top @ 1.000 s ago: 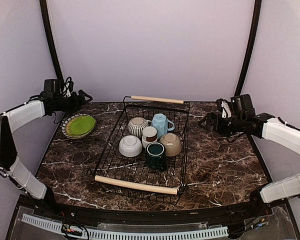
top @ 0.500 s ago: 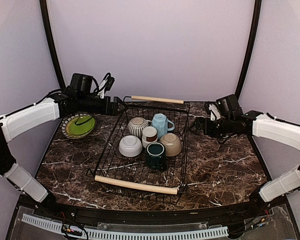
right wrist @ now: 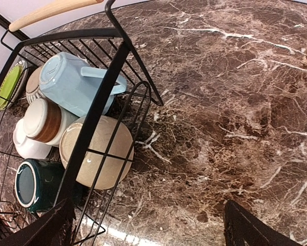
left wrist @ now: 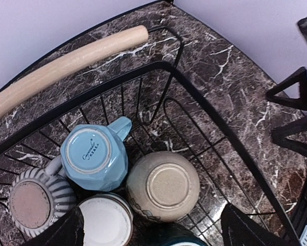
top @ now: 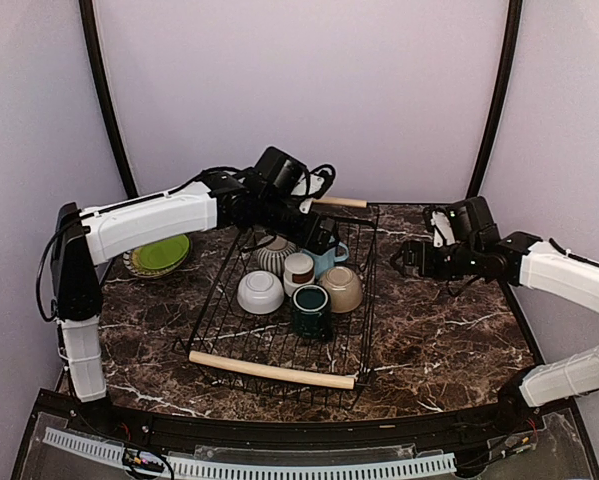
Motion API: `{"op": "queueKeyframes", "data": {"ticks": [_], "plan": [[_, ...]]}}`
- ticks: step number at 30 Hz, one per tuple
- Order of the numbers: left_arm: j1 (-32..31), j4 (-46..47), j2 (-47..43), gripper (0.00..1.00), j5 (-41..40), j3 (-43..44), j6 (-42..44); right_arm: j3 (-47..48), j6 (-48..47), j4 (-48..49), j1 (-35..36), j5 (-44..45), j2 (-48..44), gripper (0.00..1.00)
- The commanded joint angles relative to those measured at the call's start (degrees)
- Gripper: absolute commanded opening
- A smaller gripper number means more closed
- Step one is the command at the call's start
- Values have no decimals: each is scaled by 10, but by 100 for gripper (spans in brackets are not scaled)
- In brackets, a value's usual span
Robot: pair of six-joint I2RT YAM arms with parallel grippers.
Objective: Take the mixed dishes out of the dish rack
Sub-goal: Grab the cup from the dish rack.
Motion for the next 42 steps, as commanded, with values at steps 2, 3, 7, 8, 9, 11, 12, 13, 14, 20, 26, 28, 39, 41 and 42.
{"op": "queueKeyframes", "data": {"ticks": [2, 3, 7, 8, 9, 11, 12, 13, 14, 20, 26, 28, 39, 41, 42], "plan": [[1, -63, 64, 93, -64, 69, 4, -35, -17, -5, 4, 44, -48, 99], [1, -67, 83, 93, -71, 87, 5, -40, -18, -4, 4, 46, -55, 99], [1, -86, 131, 94, -108, 139, 15, -55, -19, -3, 4, 51, -75, 99], [0, -89, 138, 95, -117, 147, 19, -57, -19, -3, 4, 52, -78, 99], [0, -97, 149, 95, -134, 163, 22, -60, -19, -3, 2, 53, -80, 99], [1, -104, 164, 98, -156, 179, 25, -63, -20, -3, 3, 54, -84, 99], [1, -106, 168, 99, -161, 188, 26, -65, -19, -2, 3, 57, -85, 99], [1, -107, 177, 99, -163, 192, 26, -67, -20, -2, 3, 57, -85, 99], [1, -108, 182, 99, -161, 199, 25, -68, -20, -1, 3, 57, -85, 99], [1, -139, 244, 99, -152, 256, 18, -64, -19, 0, 3, 56, -78, 99], [2, -144, 273, 97, -142, 276, 12, -64, -17, -1, 3, 55, -79, 99], [3, -143, 279, 94, -142, 277, 11, -65, -15, -2, 3, 55, -79, 99], [4, -154, 278, 59, -139, 318, 4, -67, -9, -9, 3, 54, -91, 99], [4, -156, 267, 53, -131, 320, 1, -66, -8, -10, 2, 55, -93, 99], [4, -159, 263, 51, -125, 320, -1, -66, -8, -11, 3, 55, -94, 99]]}}
